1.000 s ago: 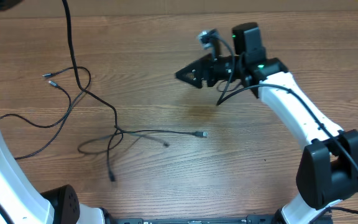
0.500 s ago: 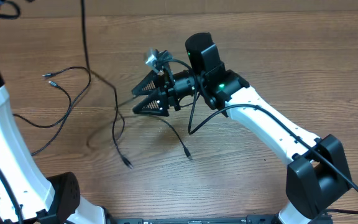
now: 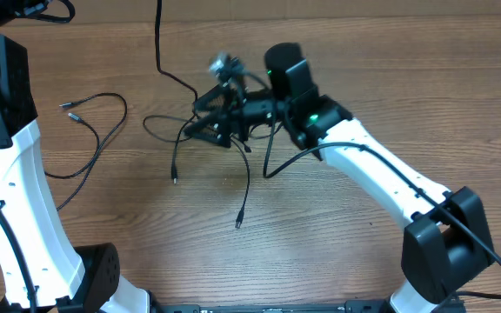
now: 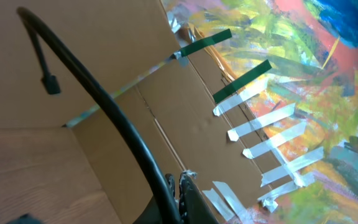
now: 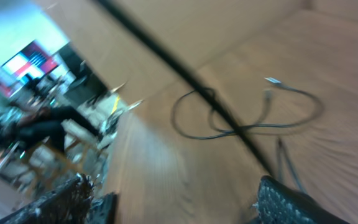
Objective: Untangle cables
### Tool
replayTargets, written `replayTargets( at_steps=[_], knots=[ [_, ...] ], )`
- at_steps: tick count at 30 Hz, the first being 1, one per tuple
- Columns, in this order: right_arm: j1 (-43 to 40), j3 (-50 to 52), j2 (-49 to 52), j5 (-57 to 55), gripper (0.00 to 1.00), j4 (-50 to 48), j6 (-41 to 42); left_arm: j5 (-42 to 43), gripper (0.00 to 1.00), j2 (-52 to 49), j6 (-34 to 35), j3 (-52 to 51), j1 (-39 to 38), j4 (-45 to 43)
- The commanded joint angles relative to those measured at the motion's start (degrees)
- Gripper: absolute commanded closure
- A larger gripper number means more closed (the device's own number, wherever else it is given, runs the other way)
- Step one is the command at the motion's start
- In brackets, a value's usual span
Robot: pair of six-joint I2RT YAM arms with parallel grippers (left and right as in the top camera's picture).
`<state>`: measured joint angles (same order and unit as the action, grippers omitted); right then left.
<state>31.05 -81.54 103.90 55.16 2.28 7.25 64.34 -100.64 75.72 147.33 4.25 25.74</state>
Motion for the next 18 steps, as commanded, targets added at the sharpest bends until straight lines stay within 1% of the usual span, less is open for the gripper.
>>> replayTargets(
  at_steps=[1, 4, 7, 10, 15, 18],
  knots=[
    [-4.0, -1.5, -0.7, 0.0, 0.14, 0.6, 1.8, -0.2, 0.96, 0.6, -2.1, 0.5, 0.2, -0.4],
    [-7.4, -1.5, -0.7, 3.0, 0.08, 3.0, 1.8, -0.2, 0.96, 0.6, -2.5, 0.5, 0.2, -0.4],
    [-8.7, -1.5, -0.7, 4.4, 0.07, 4.1, 1.7, -0.3, 0.96, 0.6, -2.5, 0.5, -0.4, -0.4],
    [-8.3, -1.5, -0.7, 4.5, 0.06, 3.0, 1.5, -1.5, 0.96, 0.6, -2.5, 0.5, -2.4, 0.2],
    [-5.5, -1.5, -0.7, 4.5, 0.06, -0.7, 1.3, -7.1, 0.96, 0.6, -2.4, 0.5, -5.8, 2.9],
    [-4.2, -1.5, -0.7, 3.5, 0.06, -2.4, -0.2, -9.1, 0.96, 0.6, -2.2, 0.5, -7.5, 3.7]
  ],
)
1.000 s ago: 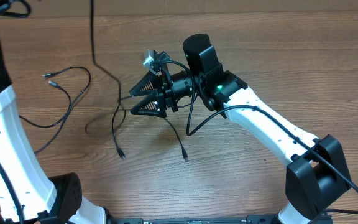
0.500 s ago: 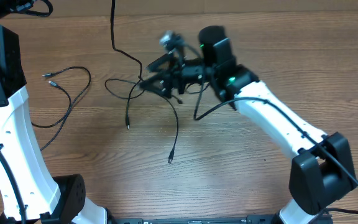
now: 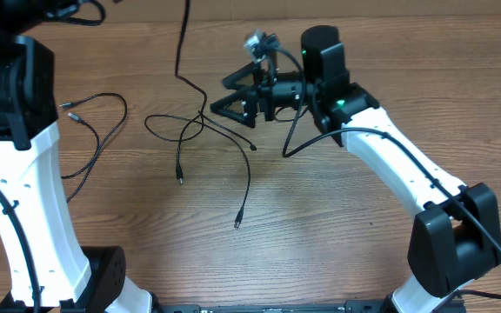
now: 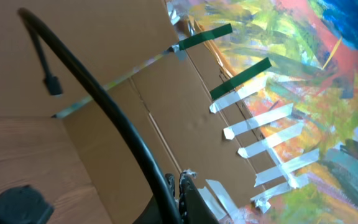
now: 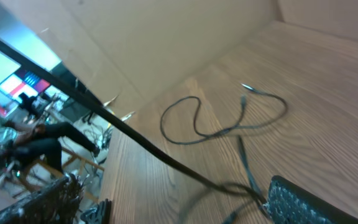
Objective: Untangle cables
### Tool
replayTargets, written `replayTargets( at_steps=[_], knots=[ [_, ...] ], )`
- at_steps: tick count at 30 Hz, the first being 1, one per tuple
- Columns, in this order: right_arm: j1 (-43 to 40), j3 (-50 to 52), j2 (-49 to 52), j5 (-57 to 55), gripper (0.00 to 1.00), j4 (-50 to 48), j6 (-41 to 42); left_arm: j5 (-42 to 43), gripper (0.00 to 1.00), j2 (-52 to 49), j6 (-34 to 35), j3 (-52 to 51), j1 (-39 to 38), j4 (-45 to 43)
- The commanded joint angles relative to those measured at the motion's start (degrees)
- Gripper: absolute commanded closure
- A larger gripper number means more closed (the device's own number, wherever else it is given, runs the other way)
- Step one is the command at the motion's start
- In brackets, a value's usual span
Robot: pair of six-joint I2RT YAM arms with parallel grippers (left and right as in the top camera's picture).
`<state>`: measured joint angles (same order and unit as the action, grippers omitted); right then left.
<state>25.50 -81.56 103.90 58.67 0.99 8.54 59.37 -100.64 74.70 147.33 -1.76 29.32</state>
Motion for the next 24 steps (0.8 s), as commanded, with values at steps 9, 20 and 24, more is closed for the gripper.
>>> replayTargets(
  at_steps=[9, 20, 24],
  knots=[
    [5.2, -1.4, -0.7, -0.4, 0.44, -4.4, -1.5, -14.2, 0.96, 0.6, -1.5, 0.5, -7.2, 0.1],
    [1.9, -1.4, -0.7, -4.6, 0.96, 11.1, 0.8, -13.0, 0.96, 0.6, -2.2, 0.5, 4.7, 4.4],
    [-3.5, -1.4, -0.7, -8.9, 0.96, 19.9, -0.3, -5.9, 0.96, 0.6, -4.0, 0.5, 9.9, 5.7]
  ],
)
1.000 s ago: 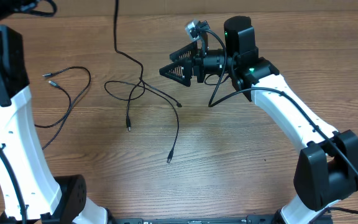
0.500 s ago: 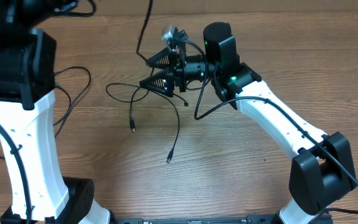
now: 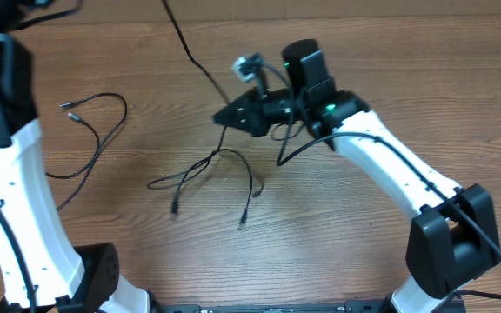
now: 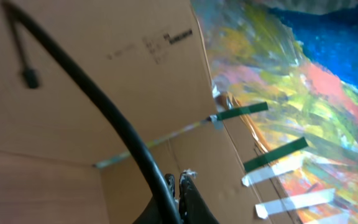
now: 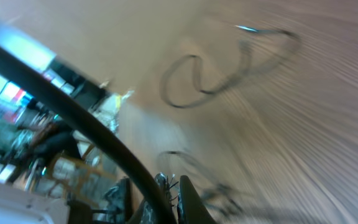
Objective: Untangle cables
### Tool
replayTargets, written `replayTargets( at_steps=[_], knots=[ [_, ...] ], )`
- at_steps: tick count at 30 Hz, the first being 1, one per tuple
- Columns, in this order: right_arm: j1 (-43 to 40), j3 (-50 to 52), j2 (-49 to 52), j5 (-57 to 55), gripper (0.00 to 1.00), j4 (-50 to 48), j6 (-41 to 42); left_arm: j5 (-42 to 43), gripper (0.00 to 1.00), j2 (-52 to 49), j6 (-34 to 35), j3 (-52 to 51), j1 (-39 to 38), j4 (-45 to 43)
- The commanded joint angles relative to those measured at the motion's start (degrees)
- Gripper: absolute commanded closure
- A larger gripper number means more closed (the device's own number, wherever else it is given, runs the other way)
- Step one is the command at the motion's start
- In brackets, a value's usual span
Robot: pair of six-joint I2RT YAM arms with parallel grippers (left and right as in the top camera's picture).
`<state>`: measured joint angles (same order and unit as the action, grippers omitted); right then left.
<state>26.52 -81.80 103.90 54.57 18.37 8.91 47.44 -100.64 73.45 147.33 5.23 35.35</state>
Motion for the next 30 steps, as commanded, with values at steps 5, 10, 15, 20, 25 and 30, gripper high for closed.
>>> replayTargets(
  at_steps=[5, 10, 15, 20, 25, 30],
  knots=[
    [-11.6, -1.3, -1.7, -2.0, 0.96, 3.7, -0.5, 13.9, 0.96, 0.6, -8.9, 0.5, 5.2, 2.5],
    [-17.1, -3.6, -6.6, 1.0, 0.96, 3.0, 0.4, 14.9, 0.95, 0.6, -19.2, 0.5, 5.1, 12.7],
    [-18.8, -9.0, -13.4, 0.3, 0.96, 2.3, 3.1, 8.3, 0.87, 0.6, -30.9, 0.5, 4.5, 28.5],
    [-18.8, -15.2, -18.4, -2.5, 0.96, -3.5, 10.3, 0.9, 0.78, 0.6, -39.4, 0.4, 1.4, 40.4],
    [-18.8, -20.2, -21.0, -4.8, 0.96, -10.9, 18.6, -1.4, 0.63, 0.6, -46.4, 0.1, -3.1, 43.7],
    [-18.4, -22.9, -21.9, -1.8, 0.96, -14.1, 24.9, -2.0, 0.49, 0.5, -52.4, 0.0, -7.8, 44.3]
  ],
)
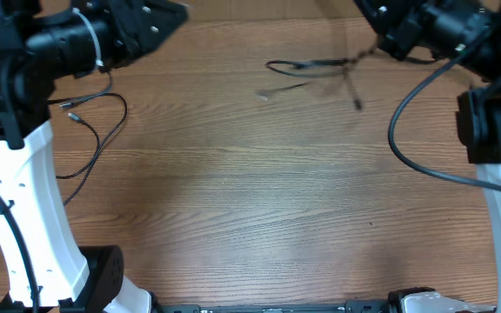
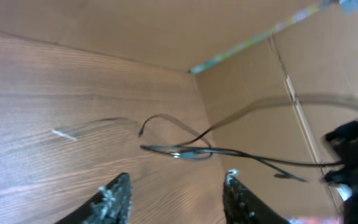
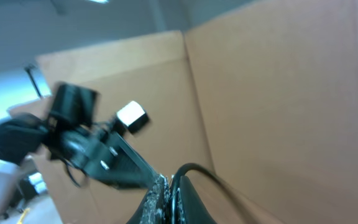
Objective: Untangle cables
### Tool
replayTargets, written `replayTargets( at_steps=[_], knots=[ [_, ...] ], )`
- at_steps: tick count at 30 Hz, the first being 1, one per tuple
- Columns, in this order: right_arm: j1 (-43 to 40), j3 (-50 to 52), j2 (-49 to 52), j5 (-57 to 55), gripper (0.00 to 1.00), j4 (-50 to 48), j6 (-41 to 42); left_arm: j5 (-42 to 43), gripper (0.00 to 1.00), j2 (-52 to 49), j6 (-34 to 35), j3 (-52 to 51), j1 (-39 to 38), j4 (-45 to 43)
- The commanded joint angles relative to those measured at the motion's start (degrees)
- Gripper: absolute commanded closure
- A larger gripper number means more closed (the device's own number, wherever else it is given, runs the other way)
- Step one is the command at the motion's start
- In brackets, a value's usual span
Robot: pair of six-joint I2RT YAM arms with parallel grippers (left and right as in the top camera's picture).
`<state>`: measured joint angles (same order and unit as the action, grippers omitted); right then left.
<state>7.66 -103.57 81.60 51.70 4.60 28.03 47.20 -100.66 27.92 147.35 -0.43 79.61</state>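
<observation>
A tangle of thin black cables [image 1: 320,68] is blurred at the far middle of the table, trailing from my right gripper [image 1: 379,28] at the top right. In the right wrist view the right gripper [image 3: 168,180] is shut on a black cable [image 3: 197,171]. My left gripper [image 1: 168,16] is high at the top left. The left wrist view shows the left gripper [image 2: 178,176] open with nothing between its fingers [image 2: 114,199], facing the cables [image 2: 185,149] across the wooden table [image 2: 55,93].
A separate thin cable [image 1: 94,122] lies looped on the table at the left, beside the left arm's white column [image 1: 24,200]. The right arm's own thick black lead [image 1: 407,130] arcs over the right side. Cardboard walls [image 2: 135,31] stand behind the table.
My left gripper was shut on a thick black cable and is now open and empty. My right gripper has moved from mid-table to the top right, and the thin cables have gone there with it.
My left gripper held a thick black cable high at the back left while my right gripper was open at the tangle. The right then shut on a cable beside the tangle. Now the left is open and the right holds the cables at the far right.
</observation>
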Motion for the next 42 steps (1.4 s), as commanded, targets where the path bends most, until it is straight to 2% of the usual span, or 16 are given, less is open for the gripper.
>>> replayTargets(
  at_steps=[1, 5, 8, 19, 23, 25, 28, 31, 35, 42],
  knots=[
    [0.5, -1.3, 0.3, 1.8, 0.96, -0.3, 6.6, -2.4, 0.47, 0.5, -7.0, 0.0, -3.0, 0.1],
    [0.5, -1.3, -0.1, 2.2, 0.96, -0.3, 8.2, -2.8, 0.40, 0.2, -7.8, 0.0, -5.6, 0.2],
    [0.3, -1.3, -0.1, 2.1, 0.96, -0.5, 8.2, -2.9, 0.28, -0.5, -10.4, 0.0, -7.3, 1.6],
    [-0.3, -1.4, -0.1, 1.8, 0.96, -3.8, 8.2, -1.7, 0.22, -8.4, -11.9, 0.0, -8.3, 11.8],
    [-0.3, -1.4, -0.1, 1.7, 0.96, -3.8, 8.2, 7.3, 0.23, -11.7, -21.3, 0.0, -8.8, 12.0],
    [-0.4, -1.4, -0.1, 1.2, 0.96, -3.7, 8.2, 11.8, 0.23, -13.3, -29.1, 0.0, -9.8, 12.8],
    [-0.4, -1.4, -0.1, 0.4, 0.96, -3.8, 8.2, 12.4, 0.24, -15.2, -39.1, 0.0, -11.6, 14.8],
    [-0.5, -1.4, -0.1, 0.2, 0.96, -3.9, 8.2, 12.4, 0.30, -16.7, -49.0, 0.0, -13.5, 17.2],
    [-0.7, -1.4, -0.1, -0.3, 0.96, -3.9, 8.2, 12.2, 0.41, -17.8, -56.0, 0.0, -16.4, 17.2],
    [-0.7, -1.4, -0.1, -0.7, 0.96, -3.9, 8.7, 10.4, 0.34, -19.6, -60.2, 0.0, -20.6, 17.2]
  ],
)
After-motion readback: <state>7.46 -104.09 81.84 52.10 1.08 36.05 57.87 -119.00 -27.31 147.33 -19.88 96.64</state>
